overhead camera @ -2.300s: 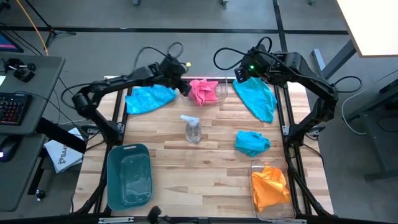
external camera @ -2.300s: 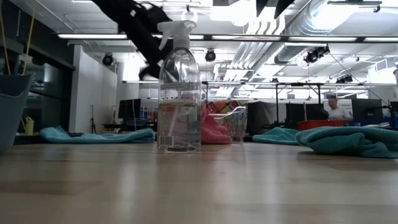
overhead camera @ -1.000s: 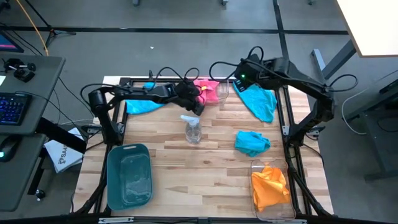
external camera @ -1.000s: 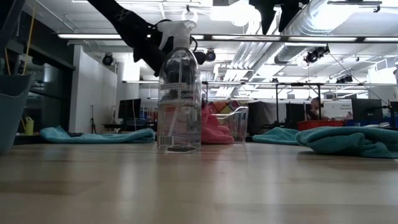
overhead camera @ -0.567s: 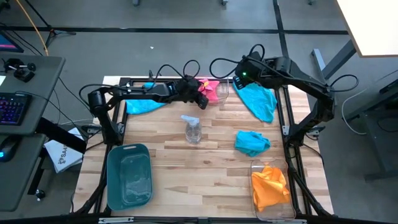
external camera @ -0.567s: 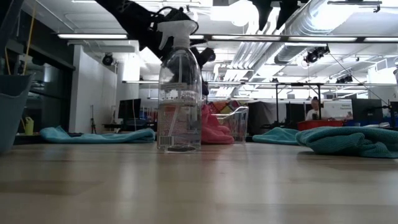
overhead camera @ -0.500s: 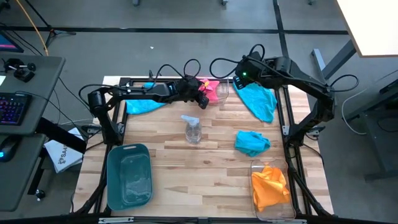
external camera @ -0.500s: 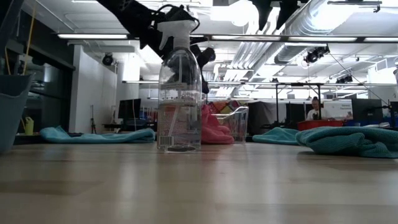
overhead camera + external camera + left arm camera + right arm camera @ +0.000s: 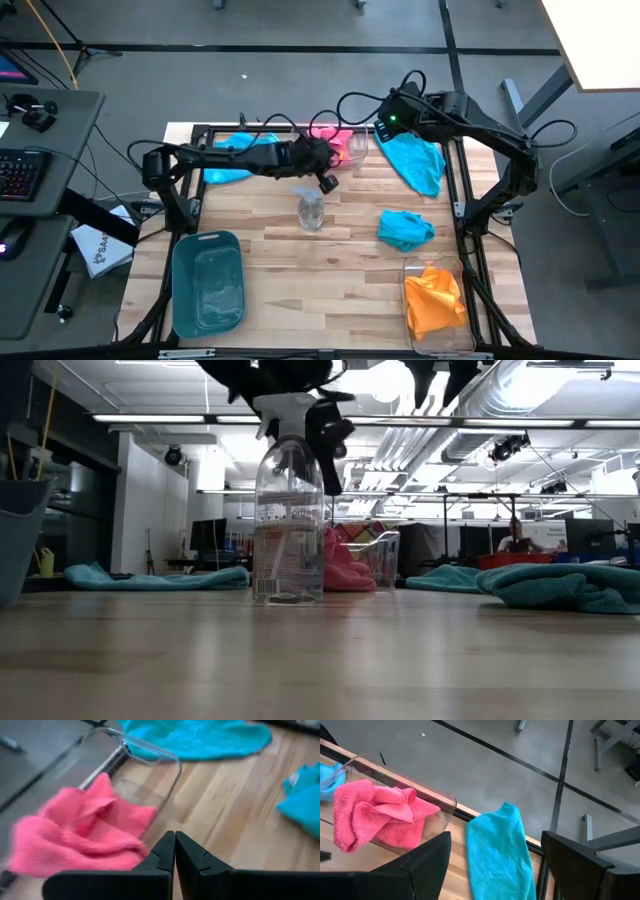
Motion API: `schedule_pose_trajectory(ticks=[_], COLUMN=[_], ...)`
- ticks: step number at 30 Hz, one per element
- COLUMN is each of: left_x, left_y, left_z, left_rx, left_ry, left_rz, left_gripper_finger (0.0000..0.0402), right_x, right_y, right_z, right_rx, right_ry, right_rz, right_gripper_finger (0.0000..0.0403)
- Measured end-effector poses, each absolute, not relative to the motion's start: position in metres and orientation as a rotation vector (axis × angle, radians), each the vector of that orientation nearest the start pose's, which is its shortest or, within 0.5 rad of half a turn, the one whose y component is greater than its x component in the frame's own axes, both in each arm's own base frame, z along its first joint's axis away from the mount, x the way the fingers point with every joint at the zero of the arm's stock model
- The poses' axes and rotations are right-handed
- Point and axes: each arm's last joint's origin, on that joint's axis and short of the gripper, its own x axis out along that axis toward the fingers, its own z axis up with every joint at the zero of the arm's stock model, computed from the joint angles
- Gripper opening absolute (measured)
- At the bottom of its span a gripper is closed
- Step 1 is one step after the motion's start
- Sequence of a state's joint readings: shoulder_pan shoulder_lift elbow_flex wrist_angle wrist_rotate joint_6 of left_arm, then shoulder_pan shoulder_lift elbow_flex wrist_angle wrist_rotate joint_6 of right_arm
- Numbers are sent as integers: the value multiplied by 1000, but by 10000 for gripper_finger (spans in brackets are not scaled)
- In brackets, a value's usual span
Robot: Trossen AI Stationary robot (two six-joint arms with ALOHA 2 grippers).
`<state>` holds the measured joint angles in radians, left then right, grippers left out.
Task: Sort microfiber towel by color & place in baskets
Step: Put the pink towel into the top transparent bin
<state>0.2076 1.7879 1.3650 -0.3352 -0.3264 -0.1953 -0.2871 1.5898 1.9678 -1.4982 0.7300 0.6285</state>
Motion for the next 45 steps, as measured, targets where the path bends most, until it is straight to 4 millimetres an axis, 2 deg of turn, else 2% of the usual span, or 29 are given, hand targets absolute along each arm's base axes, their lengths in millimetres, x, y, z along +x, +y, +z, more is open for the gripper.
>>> schedule_pose_trajectory(ticks=[5,12,19,24,30,35,39,45], left_x=[394,399,398,397,394,392,389,381], left_y=[93,97,100,110,116,122,135,160], left_z=[209,183,185,190,209,225,219,203], left_rx=[-340,-462,-397,-389,-394,-314,-305,-420], left_ry=[800,852,806,737,654,584,617,680], left_rz=[572,603,754,831,851,888,893,884], left_gripper_finger=[0,0,0,0,0,0,0,0], right_x=[253,253,254,254,254,254,255,255], right_y=[-95,-95,-95,-95,-95,-95,-95,-95], right_z=[433,433,433,433,433,433,433,433], right_rx=[265,271,273,274,277,281,283,291], right_ry=[804,803,799,798,799,796,791,789], right_rz=[-1205,-1200,-1200,-1200,-1198,-1194,-1193,-1189], right_gripper_finger=[307,307,307,307,307,307,307,307])
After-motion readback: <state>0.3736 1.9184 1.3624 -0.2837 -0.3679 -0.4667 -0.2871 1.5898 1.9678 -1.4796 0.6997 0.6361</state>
